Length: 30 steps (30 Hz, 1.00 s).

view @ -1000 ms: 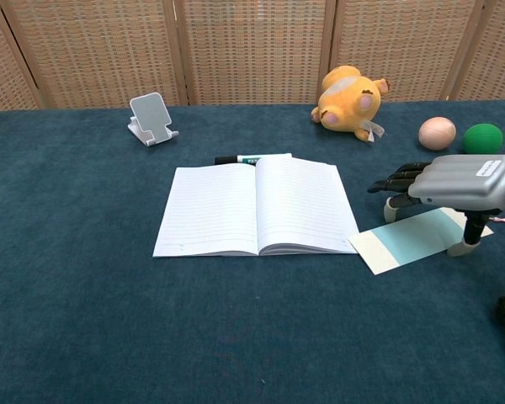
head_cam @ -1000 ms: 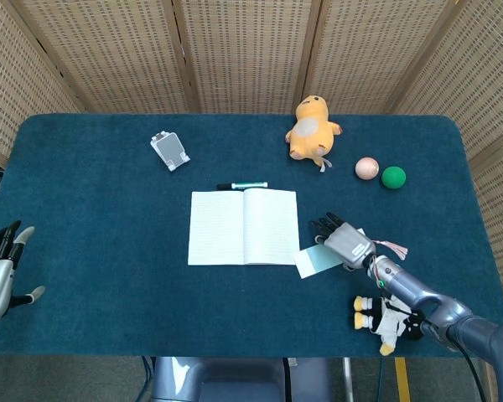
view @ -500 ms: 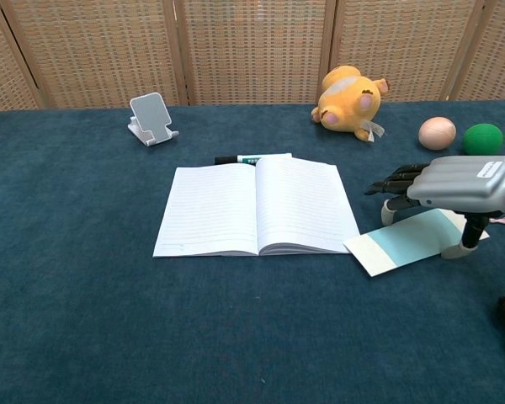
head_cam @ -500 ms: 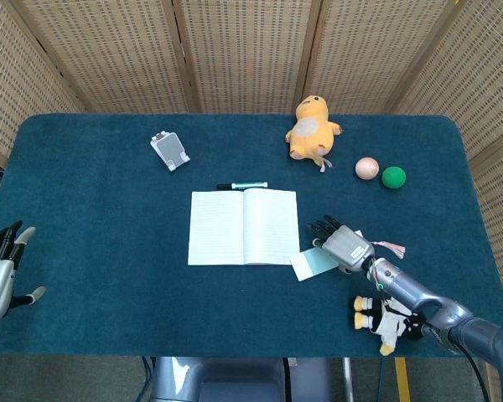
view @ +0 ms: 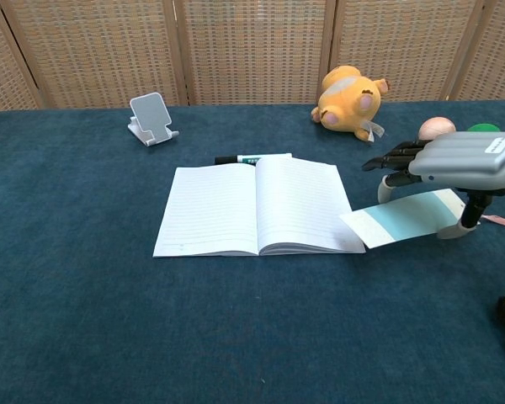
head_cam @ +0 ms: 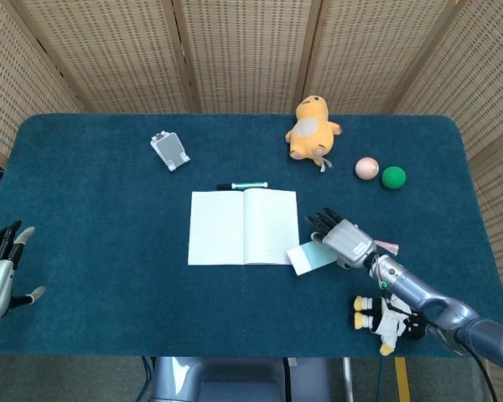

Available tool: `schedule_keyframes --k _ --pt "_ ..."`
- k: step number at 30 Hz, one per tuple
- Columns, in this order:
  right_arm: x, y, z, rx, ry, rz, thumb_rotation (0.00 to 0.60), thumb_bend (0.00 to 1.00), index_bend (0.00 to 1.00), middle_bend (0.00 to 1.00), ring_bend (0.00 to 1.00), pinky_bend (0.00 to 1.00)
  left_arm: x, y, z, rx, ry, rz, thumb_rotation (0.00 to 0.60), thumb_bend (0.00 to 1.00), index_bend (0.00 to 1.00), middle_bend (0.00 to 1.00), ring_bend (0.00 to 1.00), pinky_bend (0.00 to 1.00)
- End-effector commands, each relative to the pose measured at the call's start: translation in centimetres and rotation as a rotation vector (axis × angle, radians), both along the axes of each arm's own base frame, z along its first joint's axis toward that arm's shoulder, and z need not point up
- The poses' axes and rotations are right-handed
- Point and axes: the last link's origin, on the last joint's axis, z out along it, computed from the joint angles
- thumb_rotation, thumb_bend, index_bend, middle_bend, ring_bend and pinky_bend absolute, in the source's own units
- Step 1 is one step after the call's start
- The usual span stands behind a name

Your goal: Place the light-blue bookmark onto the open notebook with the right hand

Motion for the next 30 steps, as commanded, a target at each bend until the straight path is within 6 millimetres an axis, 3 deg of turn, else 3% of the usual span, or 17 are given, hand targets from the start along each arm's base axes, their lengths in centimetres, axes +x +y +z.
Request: schedule_keyframes --k 1,7,13,22,25,30 --pt "0.4 -0.1 0.5 -0.011 -0.007 0.009 0.6 0.36 0.59 0.0 0.0 0.0 0.0 0.0 0.0 0.001 -0.001 0.001 0.6 0.0 0.0 0.0 0.0 0.0" --pt "1.5 -0.3 1.2 -0.03 -0.028 0.03 0.6 0.36 0.59 0.0 0.0 0.0 0.0 0.0 0.1 0.002 -0.004 -0.002 0.6 0.0 0.0 0.0 0.0 0.0" --pt "4.7 -1.3 2.7 -0.079 -0.053 0.103 0.6 0.36 0.59 0.0 0.0 0.0 0.0 0.0 0.1 -0.002 -0.006 -0.001 0.6 0.0 0.0 0.0 0.0 0.0" --pt "12.4 -3.9 3.6 -0.131 -0.029 0.232 0.6 0.36 0.59 0.0 0.0 0.0 -0.4 0.4 0.3 -0.003 -0.012 0.021 0.6 0.0 0.0 0.0 0.0 0.0" --pt "17.5 -5.6 1.9 -0.129 0.012 0.303 0.6 0.36 0.59 0.0 0.0 0.0 -0.8 0.8 0.6 0.006 -0.024 0.047 0.6 0.0 0.0 0.0 0.0 0.0" --pt "20.7 -6.4 -0.6 -0.144 0.094 0.399 0.6 0.36 0.59 0.0 0.0 0.0 -1.2 1.5 0.8 0.008 -0.03 0.071 0.6 0.0 0.0 0.0 0.0 0.0"
